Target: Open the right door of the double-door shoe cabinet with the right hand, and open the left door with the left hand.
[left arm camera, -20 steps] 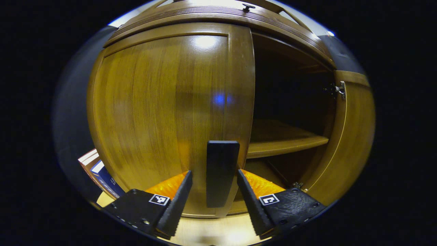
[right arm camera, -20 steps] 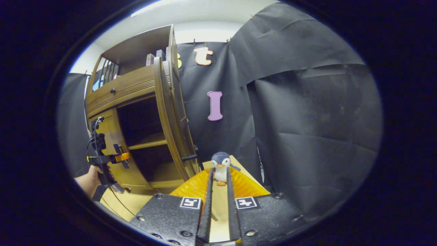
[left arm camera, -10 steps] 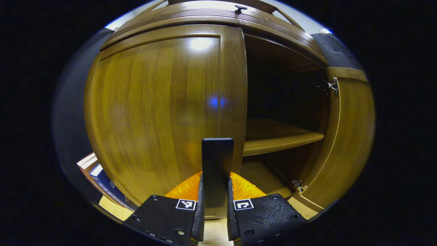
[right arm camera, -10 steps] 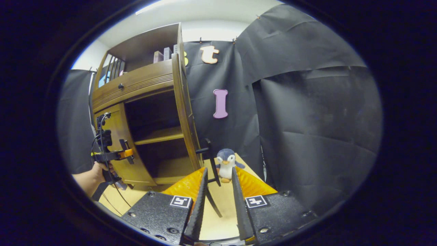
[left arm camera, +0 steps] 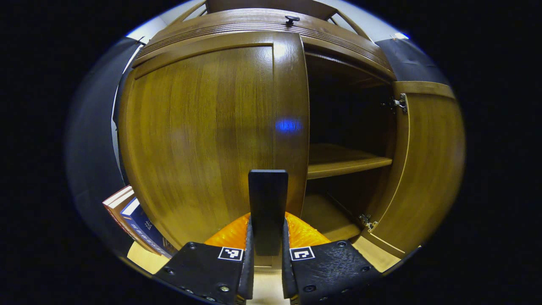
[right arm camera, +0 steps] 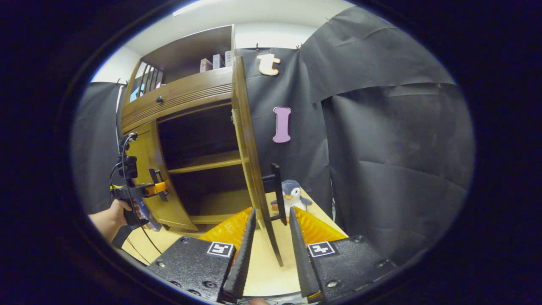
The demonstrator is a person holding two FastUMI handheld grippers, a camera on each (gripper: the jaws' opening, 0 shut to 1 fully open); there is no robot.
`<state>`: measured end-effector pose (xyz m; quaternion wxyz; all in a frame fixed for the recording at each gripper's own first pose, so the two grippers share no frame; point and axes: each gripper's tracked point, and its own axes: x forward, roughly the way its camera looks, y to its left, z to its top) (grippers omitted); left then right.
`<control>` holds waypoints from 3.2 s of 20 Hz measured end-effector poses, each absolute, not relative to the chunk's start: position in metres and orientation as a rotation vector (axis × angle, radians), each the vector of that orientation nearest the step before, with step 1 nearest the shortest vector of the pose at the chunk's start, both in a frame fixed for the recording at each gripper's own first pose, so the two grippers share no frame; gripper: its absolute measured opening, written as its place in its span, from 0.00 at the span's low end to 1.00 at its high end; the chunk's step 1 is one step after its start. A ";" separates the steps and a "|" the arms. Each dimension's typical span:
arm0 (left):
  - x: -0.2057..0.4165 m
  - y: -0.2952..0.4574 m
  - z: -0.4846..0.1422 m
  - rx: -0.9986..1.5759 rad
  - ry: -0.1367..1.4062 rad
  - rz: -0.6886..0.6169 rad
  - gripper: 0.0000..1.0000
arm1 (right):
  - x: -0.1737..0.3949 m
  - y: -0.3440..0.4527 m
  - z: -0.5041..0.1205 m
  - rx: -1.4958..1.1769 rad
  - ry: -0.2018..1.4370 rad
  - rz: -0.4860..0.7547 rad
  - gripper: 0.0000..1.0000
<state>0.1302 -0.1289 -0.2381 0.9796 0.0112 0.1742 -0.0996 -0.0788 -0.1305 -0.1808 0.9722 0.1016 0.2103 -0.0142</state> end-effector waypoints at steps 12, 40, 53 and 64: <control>0.061 -0.094 -0.229 0.001 0.356 -0.177 0.34 | -0.061 -0.080 -0.200 0.150 0.462 0.097 0.57; -0.051 0.068 -0.215 0.004 0.334 0.099 0.25 | -0.029 0.061 -0.218 0.097 0.501 0.391 0.62; -0.090 0.157 -0.200 0.019 0.305 0.255 0.16 | -0.017 0.125 -0.194 0.045 0.457 0.459 0.64; -0.111 0.123 -0.143 0.088 0.219 0.253 0.17 | -0.010 0.123 -0.146 0.041 0.362 0.455 0.84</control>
